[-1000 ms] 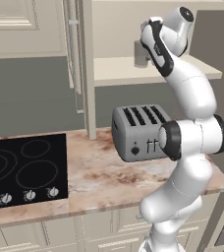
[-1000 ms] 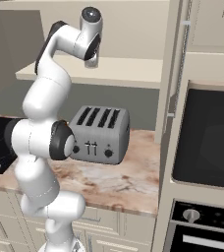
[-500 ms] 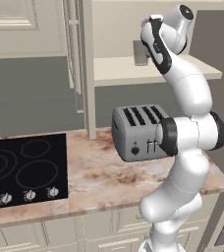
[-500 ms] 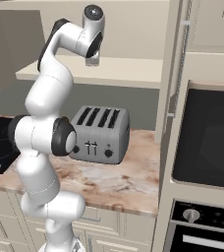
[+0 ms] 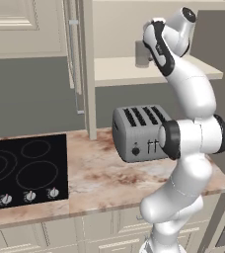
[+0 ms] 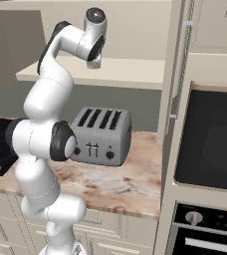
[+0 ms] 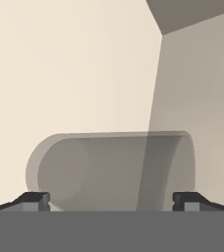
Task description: There is a bowl on the dining counter. Grab a lemon wedge from the fridge and place it in the bowl. Then get the liquor bottle and glass cup from the cabinet and place them next to the bowl.
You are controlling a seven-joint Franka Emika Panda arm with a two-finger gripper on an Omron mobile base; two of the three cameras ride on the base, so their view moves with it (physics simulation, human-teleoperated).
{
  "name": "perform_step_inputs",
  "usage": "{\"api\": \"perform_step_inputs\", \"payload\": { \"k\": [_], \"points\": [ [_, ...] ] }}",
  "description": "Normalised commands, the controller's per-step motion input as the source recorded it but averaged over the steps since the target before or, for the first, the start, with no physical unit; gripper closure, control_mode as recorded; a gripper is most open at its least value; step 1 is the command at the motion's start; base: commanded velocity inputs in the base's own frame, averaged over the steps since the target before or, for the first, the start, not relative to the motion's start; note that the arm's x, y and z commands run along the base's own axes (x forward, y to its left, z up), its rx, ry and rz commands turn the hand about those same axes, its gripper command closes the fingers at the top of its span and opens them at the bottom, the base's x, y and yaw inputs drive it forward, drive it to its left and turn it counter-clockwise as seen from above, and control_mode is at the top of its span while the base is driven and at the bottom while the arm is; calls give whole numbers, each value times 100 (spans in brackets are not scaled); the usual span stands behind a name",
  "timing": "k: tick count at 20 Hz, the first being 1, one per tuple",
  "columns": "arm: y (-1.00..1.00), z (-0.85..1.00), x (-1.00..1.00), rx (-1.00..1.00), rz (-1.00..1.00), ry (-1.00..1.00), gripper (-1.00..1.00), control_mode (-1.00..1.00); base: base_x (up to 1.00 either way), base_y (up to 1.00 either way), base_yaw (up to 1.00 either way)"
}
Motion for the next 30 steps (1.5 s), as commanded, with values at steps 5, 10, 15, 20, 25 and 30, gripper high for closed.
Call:
{"api": "perform_step_inputs", "payload": {
  "k": [5,10,15,20,25,30],
  "points": [
    [0,-38,0,-2,0,3,-100,-100,0,0,0],
    [0,-44,0,-3,0,7,-100,-100,0,0,0],
    [0,-39,0,-3,0,8,-100,-100,0,0,0],
    [0,-38,0,-3,0,10,-100,-100,0,0,0],
    [8,-45,5,-6,0,11,100,-100,0,0,0],
    [0,-32,8,0,1,4,100,-100,0,0,0]
  ]
}}
